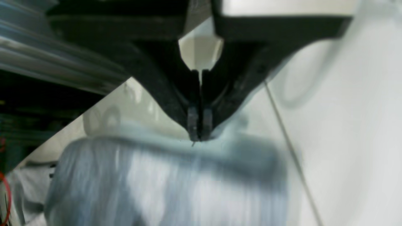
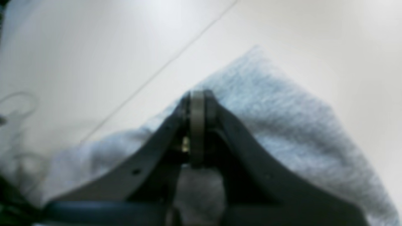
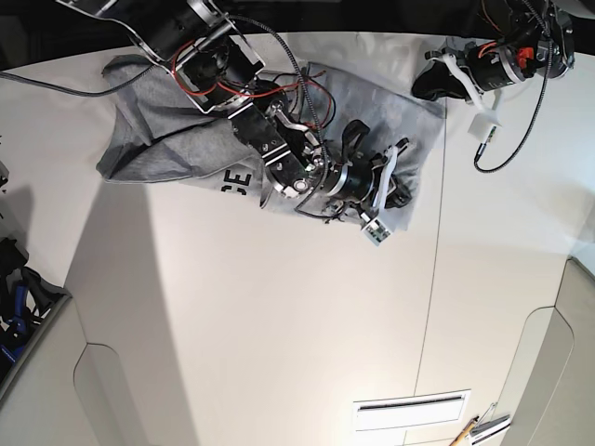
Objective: Fold the T-shirt properly
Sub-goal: 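Lift the collar end with the right gripper and fold it over the middle, then release the shirt with the right gripper and pull it back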
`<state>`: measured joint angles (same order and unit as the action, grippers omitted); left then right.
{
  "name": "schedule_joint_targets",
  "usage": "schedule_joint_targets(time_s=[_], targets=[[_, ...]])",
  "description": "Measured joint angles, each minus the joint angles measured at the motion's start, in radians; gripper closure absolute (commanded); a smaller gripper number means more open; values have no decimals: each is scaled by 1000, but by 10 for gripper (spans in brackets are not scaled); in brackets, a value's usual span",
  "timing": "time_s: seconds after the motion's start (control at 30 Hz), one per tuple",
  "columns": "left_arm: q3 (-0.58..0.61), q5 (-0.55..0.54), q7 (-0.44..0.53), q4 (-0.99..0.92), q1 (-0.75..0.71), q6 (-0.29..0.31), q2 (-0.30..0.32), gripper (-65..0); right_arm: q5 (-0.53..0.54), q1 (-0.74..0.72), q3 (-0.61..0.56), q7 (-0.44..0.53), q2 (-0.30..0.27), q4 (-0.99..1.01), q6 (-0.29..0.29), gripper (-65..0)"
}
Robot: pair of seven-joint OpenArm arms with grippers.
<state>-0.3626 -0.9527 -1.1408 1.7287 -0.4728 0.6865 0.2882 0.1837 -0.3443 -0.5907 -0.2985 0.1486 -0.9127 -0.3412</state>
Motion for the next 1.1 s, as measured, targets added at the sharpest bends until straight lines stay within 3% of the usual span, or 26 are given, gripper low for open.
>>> schedule_joint_targets(time_s=[0.17,0.33,0.47,0.6,0.7,0.83,1.1], targets=[[-35,-65,-19,1,-12,0,0,0,-36,-25,8,-38,-6,-41,53,0],[-78,-152,-22,85,-9,0,0,0,-6,-25,13,-100,-13,-208,55,0],[-103,-178,-15,177,26,0,0,0,-13,-26,13,-214,-13,-394,50,0],[-101,-156,48,180,100,2,-3,0,-127,-27,13,-408,-12,-634,58,0],[-85,-104,81,168,168,2,0,0,-284,-27,15,-563,-8,-795,170,0],[-18,-70,92,140,253,2,0,0,-508,31,91,-609,-5,-925,333,0],[174,-26,93,-1,338,2,1,0,-513,201,321,-682,-38,-959,332,0]])
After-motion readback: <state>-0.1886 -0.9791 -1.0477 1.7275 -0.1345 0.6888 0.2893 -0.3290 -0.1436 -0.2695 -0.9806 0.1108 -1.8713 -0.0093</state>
